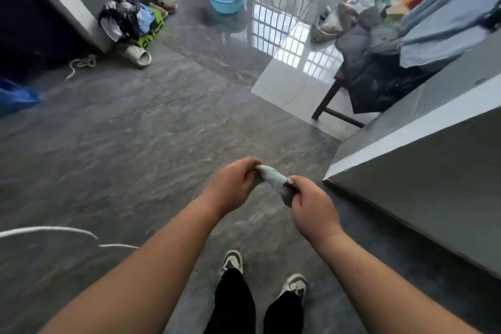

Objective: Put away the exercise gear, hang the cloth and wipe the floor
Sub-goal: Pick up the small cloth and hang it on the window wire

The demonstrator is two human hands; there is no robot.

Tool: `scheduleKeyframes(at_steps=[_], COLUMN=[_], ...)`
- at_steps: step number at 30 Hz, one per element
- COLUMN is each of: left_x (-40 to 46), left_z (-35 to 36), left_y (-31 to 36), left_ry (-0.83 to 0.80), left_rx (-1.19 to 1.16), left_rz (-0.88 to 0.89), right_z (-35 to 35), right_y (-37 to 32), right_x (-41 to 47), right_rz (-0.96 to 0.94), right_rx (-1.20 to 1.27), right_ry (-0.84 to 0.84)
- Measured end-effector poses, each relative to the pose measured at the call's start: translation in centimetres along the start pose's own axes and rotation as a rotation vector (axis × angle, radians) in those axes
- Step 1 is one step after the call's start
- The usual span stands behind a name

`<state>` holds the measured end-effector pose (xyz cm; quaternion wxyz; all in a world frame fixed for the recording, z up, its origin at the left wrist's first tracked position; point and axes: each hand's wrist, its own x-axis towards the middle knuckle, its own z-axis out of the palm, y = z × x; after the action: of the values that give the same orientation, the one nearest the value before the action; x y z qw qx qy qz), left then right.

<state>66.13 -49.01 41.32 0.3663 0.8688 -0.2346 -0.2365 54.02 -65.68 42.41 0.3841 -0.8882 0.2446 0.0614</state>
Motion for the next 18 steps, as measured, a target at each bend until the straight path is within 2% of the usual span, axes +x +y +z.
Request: scheduleKeyframes(at_steps=[4,8,13,18], left_x=[-0.9,0.6,6.3,14.8], left_z=[-6.4,-11.7,-17.3,-21.0], left_y=[3.7,7.0,11.7,16.6], left_ry=[0.035,0.048,0.066,0.152], left_rx=[-0.080,-0.049,0.000,0.054], left_rz=[-0.014,0.013,0.091,0.131], right_z=[-4.0,-6.9,-11.0,-16.4], right_y=[-7.6,-13.4,-17.3,-18.6], right_x=[-0.3,0.7,4.9,13.3], right_rz=[-0.066,-0.128,-0.159,-0.229], right_rx=[0.066,0.134,0.216,0.222], right_ry=[-0.008,-0.016,0.088,0.206])
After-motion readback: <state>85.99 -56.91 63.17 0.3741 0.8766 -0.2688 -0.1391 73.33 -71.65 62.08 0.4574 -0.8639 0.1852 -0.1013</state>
